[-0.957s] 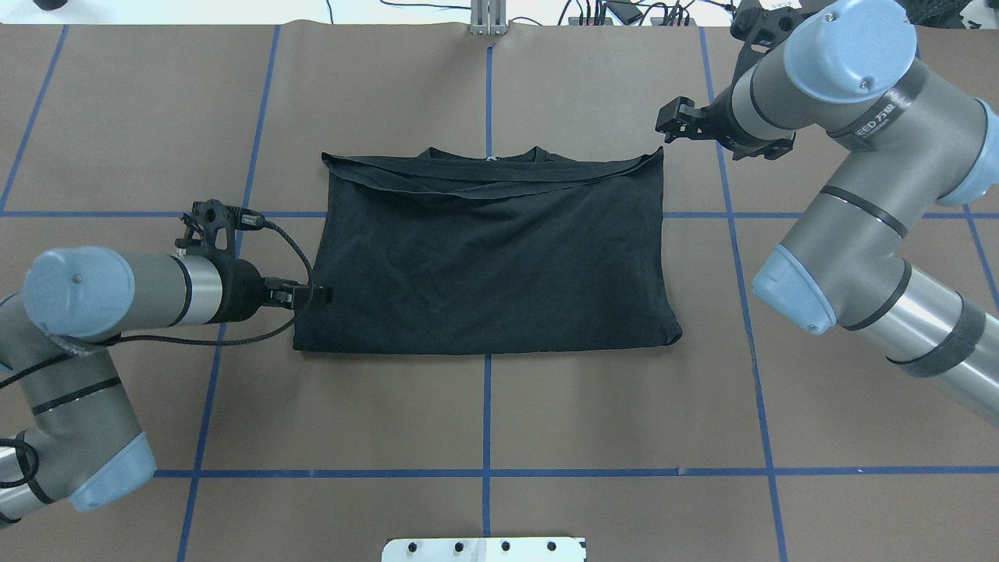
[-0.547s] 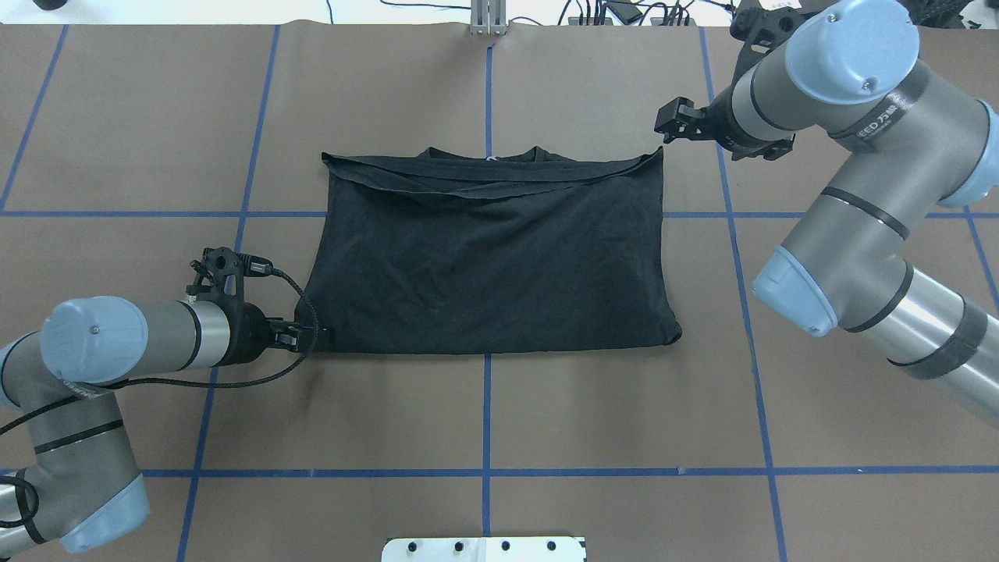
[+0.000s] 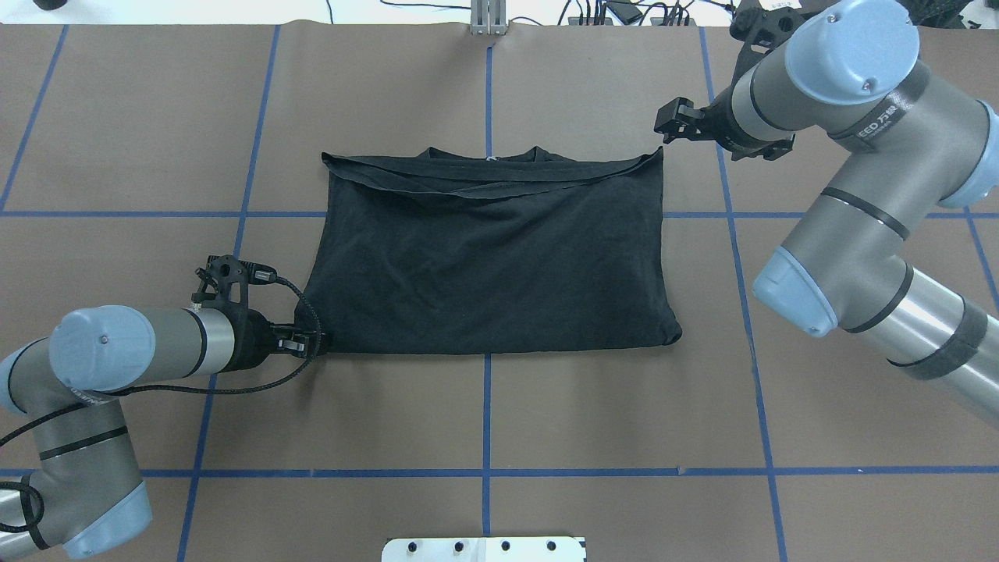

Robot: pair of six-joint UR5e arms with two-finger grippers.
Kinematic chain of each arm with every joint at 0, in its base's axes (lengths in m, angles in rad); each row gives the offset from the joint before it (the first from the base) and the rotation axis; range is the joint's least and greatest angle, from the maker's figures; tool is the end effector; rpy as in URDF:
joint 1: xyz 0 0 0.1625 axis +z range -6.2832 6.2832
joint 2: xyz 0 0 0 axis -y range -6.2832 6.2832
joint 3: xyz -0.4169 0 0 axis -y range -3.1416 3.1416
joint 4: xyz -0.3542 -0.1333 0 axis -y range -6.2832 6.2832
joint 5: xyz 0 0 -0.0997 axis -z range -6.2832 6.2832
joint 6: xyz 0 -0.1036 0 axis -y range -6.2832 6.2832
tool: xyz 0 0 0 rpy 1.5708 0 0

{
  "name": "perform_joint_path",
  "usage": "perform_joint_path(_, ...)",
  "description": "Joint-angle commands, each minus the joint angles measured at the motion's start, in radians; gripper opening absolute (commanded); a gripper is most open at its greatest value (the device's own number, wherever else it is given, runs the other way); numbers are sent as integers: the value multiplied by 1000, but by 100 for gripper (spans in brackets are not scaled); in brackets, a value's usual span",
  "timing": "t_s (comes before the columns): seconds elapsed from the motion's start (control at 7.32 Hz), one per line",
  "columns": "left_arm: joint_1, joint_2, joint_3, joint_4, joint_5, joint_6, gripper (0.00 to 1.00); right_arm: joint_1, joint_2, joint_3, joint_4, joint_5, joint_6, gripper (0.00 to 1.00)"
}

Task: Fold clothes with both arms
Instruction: 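Grasp the shirt's side edge with the left gripper and drag it farther from the robot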

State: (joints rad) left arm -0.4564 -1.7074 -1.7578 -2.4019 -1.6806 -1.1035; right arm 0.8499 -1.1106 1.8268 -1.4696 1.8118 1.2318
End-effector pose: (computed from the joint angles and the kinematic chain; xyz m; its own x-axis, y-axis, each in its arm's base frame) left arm 0.4194 -0.3418 0.4133 0.4807 0.2628 -0.8366 0.1473 0.9163 0.3725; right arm -0.3105 -0.5178 0.2996 0.6302 0.2280 0.7422 -0.4295 0.8987 0.0886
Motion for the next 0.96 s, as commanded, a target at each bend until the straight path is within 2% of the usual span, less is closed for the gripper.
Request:
perform_joint_path(0.0,1,-1,8,0,2,1,72,0,0,-1,0,0,0,100)
perform_joint_path(0.14,2,-1,8,0,2,-2,62,0,0,-1,0,0,0,100)
perform_joint_path(0.41,19,-3,6,0,2,-31,24,-2,0,-1,0,0,2,100)
perform_joint_path(0.55,37,-8,5,3,4,-59,1,-2,2,-1,0,0,2,100)
perform_joint_path(0.82,41,-2,-23,4,15,-79,0,-5,0,0,5,0,5,100)
